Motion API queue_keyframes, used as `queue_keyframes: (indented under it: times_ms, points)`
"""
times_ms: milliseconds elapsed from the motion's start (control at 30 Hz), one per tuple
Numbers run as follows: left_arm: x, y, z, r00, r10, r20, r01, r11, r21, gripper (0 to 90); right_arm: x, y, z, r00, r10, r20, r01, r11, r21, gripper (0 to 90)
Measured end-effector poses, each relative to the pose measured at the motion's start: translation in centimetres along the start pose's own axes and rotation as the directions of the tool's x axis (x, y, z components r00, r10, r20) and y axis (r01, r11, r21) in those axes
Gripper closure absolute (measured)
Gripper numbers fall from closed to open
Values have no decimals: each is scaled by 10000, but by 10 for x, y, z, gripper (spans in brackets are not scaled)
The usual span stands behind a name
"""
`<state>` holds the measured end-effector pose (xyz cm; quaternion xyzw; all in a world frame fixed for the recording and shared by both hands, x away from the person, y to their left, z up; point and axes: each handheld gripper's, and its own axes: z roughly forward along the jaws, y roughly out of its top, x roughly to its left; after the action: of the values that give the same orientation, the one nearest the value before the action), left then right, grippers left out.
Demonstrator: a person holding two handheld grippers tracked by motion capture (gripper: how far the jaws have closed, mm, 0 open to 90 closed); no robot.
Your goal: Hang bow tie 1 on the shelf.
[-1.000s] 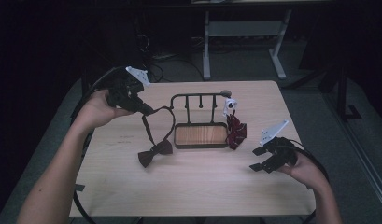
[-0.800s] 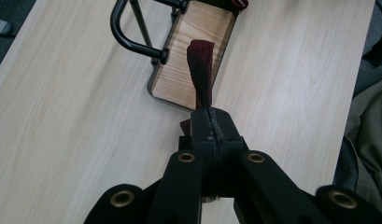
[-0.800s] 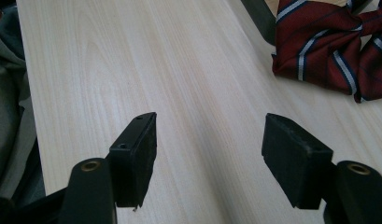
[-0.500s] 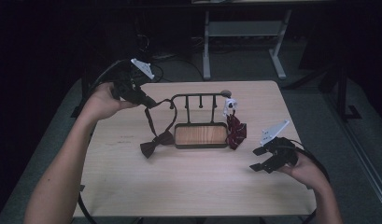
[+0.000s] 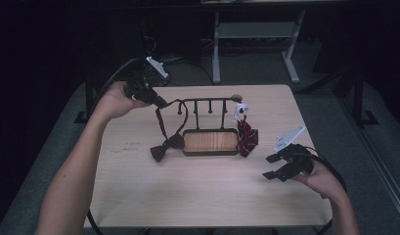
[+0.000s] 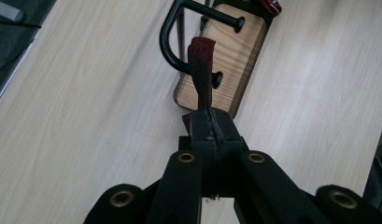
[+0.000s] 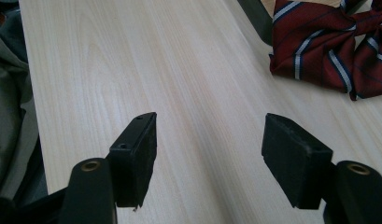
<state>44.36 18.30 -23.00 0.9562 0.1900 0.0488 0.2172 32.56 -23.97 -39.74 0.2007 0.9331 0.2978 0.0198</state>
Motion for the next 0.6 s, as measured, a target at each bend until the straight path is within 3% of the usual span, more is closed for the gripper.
queue_keyframes:
  times_ms: [267,600]
  points:
    - [11,-1,9,9999,-137,56,135,9994,326,891,-1,-1,-1,10000,-53,23,53,10000,-35,351]
    - [14,1,19,9991,-326,-255,344,9966,753,887,0,-2,-2,10000,-37,36,37,10000,-61,352]
